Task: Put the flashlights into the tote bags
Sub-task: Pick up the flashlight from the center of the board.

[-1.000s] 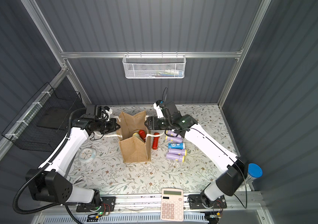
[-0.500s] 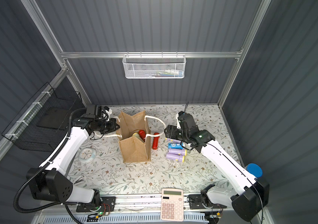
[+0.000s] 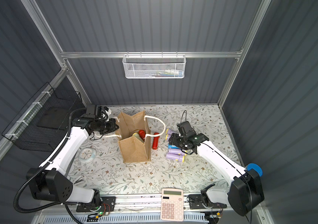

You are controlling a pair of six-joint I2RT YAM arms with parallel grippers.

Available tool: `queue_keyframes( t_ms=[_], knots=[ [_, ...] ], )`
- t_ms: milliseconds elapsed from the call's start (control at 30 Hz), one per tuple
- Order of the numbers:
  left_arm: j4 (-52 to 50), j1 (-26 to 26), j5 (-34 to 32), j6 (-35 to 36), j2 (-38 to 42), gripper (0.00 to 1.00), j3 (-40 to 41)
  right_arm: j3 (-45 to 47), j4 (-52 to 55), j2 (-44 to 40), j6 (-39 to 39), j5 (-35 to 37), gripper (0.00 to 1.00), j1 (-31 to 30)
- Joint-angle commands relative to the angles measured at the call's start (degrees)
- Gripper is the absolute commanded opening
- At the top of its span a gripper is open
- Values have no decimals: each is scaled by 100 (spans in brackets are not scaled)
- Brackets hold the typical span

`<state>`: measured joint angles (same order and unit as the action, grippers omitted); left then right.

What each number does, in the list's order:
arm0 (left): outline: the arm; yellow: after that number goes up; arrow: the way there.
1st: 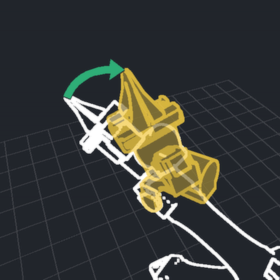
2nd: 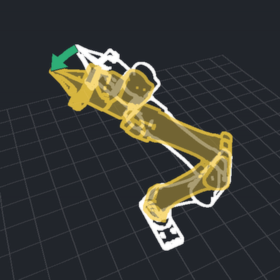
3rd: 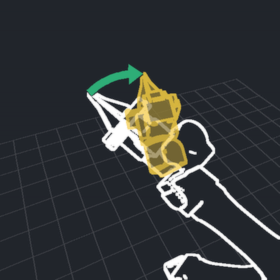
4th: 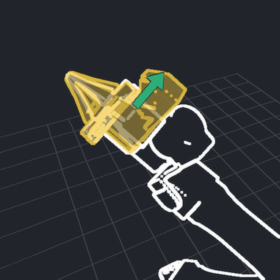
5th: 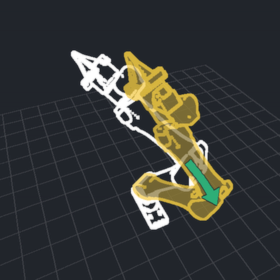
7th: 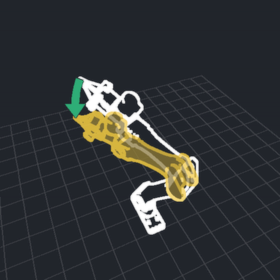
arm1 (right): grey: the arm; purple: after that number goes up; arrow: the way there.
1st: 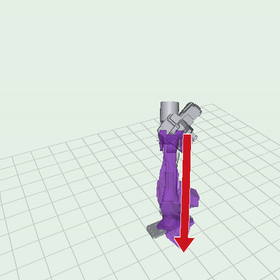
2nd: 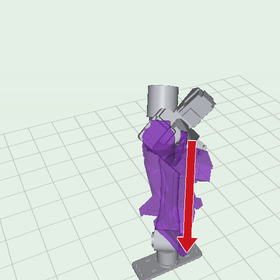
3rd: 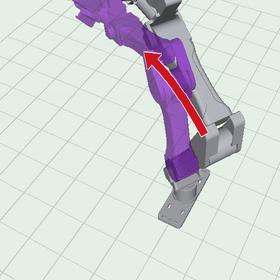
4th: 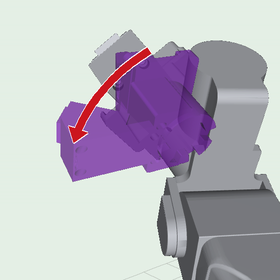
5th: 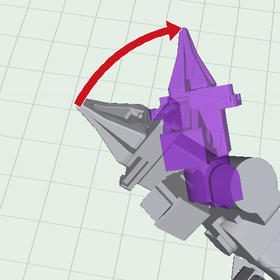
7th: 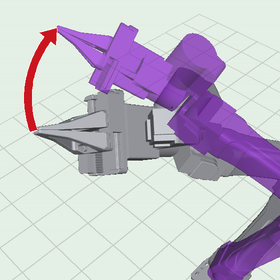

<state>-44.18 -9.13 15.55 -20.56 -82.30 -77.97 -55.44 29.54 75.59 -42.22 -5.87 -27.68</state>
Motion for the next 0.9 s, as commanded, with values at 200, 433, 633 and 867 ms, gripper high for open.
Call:
queue_keyframes(
  t_ms=[200, 433, 633, 867],
  knots=[
    [39, 95, -25, -53, 113, 0, -78, -522, -644, 1342, -192, -459, 70, -320],
    [226, 95, 177, -135, 207, 0, 91, -1330, -412, 2213, -103, -320, 69, -635],
    [255, 95, 203, -115, 256, 0, 136, -1910, -122, 2779, -29, -125, 68, -797],
    [252, 95, 238, -98, 288, 0, 168, -2809, 653, 3502, 203, 225, 68, -1024]
  ],
)
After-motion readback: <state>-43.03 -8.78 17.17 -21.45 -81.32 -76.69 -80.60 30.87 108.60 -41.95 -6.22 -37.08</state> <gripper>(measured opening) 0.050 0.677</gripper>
